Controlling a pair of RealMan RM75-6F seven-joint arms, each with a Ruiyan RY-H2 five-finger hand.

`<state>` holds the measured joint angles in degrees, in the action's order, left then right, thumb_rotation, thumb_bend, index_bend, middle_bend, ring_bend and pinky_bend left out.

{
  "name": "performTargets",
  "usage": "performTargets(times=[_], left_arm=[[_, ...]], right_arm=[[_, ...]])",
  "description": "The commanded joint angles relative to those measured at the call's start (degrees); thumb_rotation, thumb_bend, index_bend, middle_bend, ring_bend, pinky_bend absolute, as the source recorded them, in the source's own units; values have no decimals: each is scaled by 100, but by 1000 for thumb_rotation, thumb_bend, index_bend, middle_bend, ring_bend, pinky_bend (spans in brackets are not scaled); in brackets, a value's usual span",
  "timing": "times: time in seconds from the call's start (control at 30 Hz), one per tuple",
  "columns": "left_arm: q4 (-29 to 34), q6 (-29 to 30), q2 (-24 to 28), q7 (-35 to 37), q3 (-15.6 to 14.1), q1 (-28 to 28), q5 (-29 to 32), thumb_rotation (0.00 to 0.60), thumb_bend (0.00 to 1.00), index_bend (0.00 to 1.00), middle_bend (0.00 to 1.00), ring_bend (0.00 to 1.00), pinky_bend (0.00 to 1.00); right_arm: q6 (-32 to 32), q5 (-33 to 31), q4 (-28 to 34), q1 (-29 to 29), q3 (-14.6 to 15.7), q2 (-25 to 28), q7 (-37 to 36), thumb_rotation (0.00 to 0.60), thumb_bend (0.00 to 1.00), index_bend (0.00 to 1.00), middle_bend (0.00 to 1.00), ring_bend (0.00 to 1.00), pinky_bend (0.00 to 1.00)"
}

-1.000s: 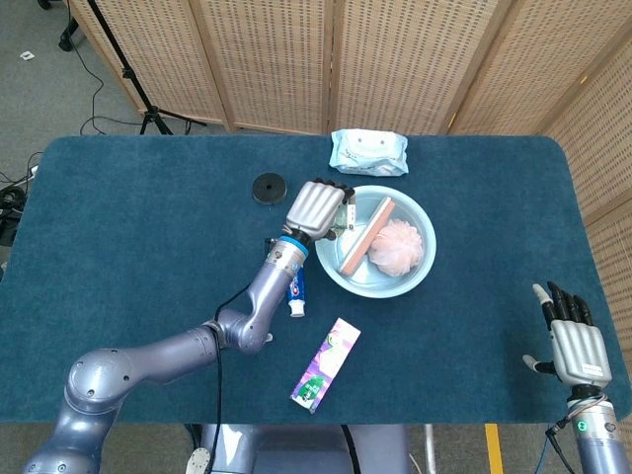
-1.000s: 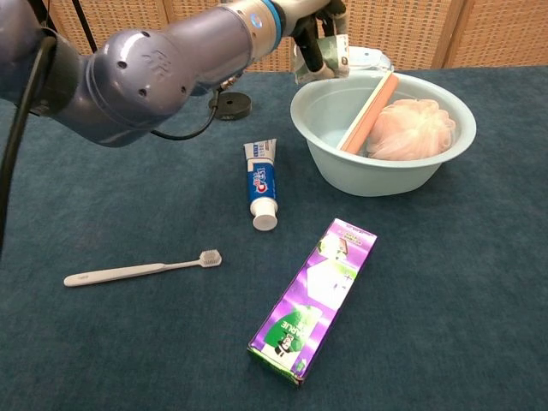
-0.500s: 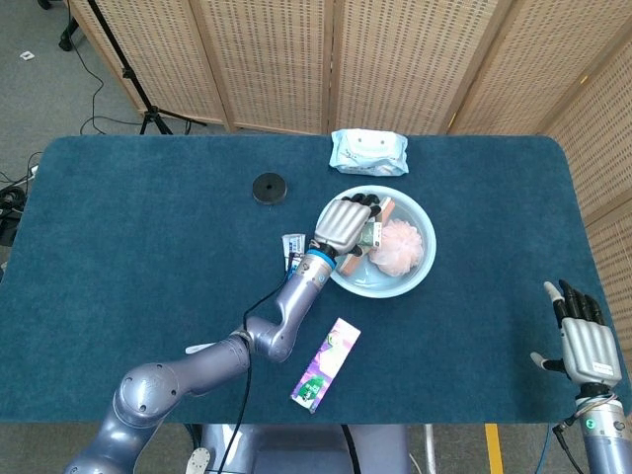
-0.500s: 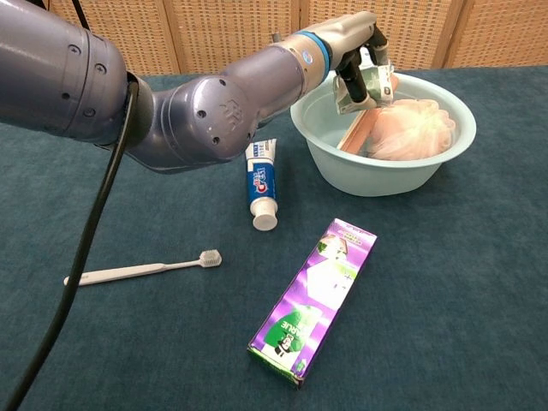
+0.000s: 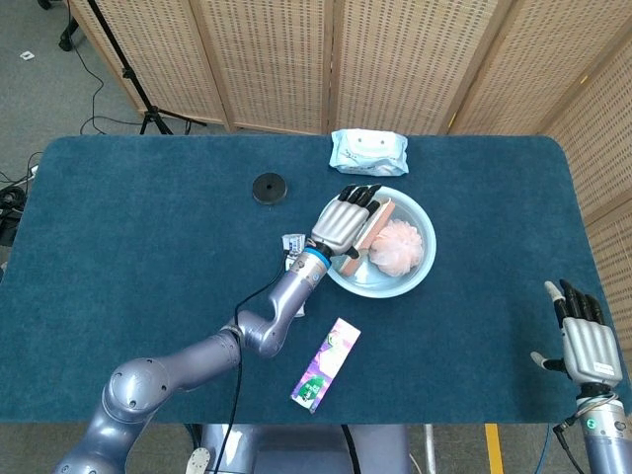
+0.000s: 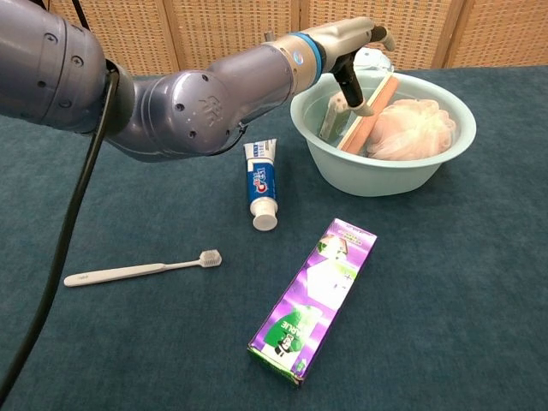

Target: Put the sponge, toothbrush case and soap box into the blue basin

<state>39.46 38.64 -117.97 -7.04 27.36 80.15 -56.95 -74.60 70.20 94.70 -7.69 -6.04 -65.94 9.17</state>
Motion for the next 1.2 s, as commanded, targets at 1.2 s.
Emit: performTargets(times=[1.2], left_arm=[[5376,1001,5435,-505,-2251,-3577,-53,600,218,0,0,0,0]], right_arm=[[-479,809,532,47,339,-163,859,600,105,0,0,0,19]])
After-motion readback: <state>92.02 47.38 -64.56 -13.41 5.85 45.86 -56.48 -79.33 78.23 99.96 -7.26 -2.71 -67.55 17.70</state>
